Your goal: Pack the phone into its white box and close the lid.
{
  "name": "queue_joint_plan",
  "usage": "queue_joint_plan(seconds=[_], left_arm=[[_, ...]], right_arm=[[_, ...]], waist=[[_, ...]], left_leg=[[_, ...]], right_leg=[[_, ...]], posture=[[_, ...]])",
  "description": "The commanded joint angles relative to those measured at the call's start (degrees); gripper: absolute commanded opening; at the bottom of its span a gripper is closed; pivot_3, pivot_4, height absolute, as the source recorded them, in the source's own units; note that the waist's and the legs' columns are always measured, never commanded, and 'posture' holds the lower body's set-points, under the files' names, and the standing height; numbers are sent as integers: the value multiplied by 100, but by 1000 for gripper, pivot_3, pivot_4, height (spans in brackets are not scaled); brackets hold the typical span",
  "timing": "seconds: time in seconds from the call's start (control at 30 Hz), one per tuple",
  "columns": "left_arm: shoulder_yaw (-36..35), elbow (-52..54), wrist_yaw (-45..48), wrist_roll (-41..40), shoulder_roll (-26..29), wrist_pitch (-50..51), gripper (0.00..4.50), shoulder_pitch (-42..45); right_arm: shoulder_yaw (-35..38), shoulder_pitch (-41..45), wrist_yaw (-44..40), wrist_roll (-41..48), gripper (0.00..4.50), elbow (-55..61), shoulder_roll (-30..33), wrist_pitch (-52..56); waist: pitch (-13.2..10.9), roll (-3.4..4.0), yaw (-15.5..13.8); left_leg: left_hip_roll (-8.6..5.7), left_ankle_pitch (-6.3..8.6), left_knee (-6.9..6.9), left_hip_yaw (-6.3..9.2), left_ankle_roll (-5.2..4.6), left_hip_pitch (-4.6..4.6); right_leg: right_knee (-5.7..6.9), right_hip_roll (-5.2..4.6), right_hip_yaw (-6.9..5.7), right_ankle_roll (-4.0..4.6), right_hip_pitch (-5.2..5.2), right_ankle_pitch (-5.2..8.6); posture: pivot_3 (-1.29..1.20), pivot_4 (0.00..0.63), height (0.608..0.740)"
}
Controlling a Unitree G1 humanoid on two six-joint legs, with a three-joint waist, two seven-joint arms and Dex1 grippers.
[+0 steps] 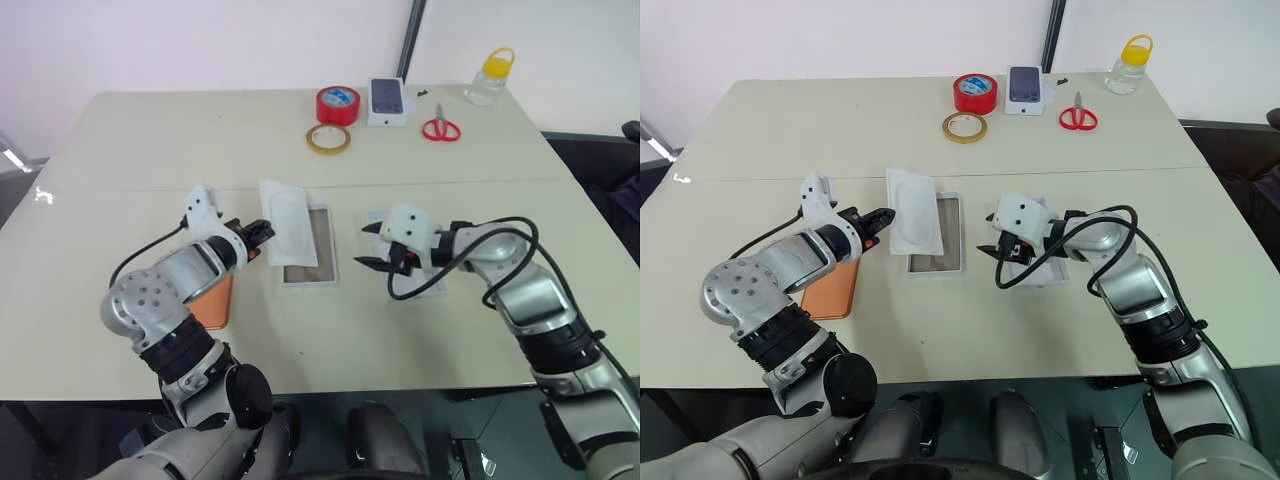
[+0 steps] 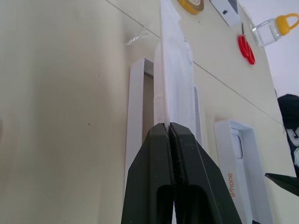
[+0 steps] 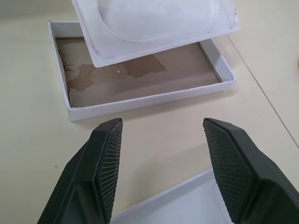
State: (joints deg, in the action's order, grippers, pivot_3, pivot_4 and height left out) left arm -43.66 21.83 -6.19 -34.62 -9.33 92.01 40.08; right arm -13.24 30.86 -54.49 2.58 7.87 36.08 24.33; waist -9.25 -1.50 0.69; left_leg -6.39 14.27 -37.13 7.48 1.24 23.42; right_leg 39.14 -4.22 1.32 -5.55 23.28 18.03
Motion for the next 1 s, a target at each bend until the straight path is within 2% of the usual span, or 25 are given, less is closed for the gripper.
queue_joint_plan(seconds=[0.03, 0.3, 0.57, 0.67, 0.8, 0.97, 1.0], left_arm=[[112, -116, 166, -111, -504, 28, 0, -55], [416, -1015, 603, -172, -171, -396, 0, -87], [614, -1171, 701, -189, -85, -389, 0, -128], [585, -1140, 702, -209, -75, -353, 935, -115], [498, -934, 745, -348, -38, -269, 2922, -77], [295, -517, 835, -563, 135, -199, 2922, -76], [331, -433, 910, -592, 288, -298, 2942, -127]], right_arm=[[32, 43, 43, 73, 2860, 169, -76, -26], [-15, -19, 97, 36, 2860, 84, -188, -51], [8, -84, 176, 50, 2860, 150, -175, -25], [16, -99, 196, 48, 2924, 165, -171, -18], [62, -64, 259, 72, 2924, 123, -206, 15], [138, 141, 459, 115, 2924, -29, -361, 127], [116, 242, 553, 56, 2665, -142, -423, 133]], waist=[[0, 0, -4], [0, 0, -1], [0, 0, -1], [0, 0, -2], [0, 0, 0], [0, 0, 15], [0, 1, 18]], left_leg=[[0, 0, 0, 0, 0, 0], [-1, 0, 0, 0, 0, 0], [-1, 0, 0, 0, 0, 0], [-1, 0, 0, 0, 0, 0], [-1, 0, 0, 0, 0, 0], [1, 0, 1, 1, 0, 0], [1, 0, 0, 0, 0, 0]], right_leg=[[0, 0, 0, 0, 0, 0], [0, -1, 0, 0, 0, 0], [0, -1, 0, 0, 0, 0], [0, -1, 0, 0, 0, 0], [0, -1, 0, 0, 0, 0], [0, 0, 0, 0, 1, 0], [0, 1, 1, 0, 2, 0]], posture=[[0, 150, 740], [0, 150, 740], [0, 150, 740], [0, 150, 740], [0, 150, 740], [0, 150, 740], [0, 150, 740]])
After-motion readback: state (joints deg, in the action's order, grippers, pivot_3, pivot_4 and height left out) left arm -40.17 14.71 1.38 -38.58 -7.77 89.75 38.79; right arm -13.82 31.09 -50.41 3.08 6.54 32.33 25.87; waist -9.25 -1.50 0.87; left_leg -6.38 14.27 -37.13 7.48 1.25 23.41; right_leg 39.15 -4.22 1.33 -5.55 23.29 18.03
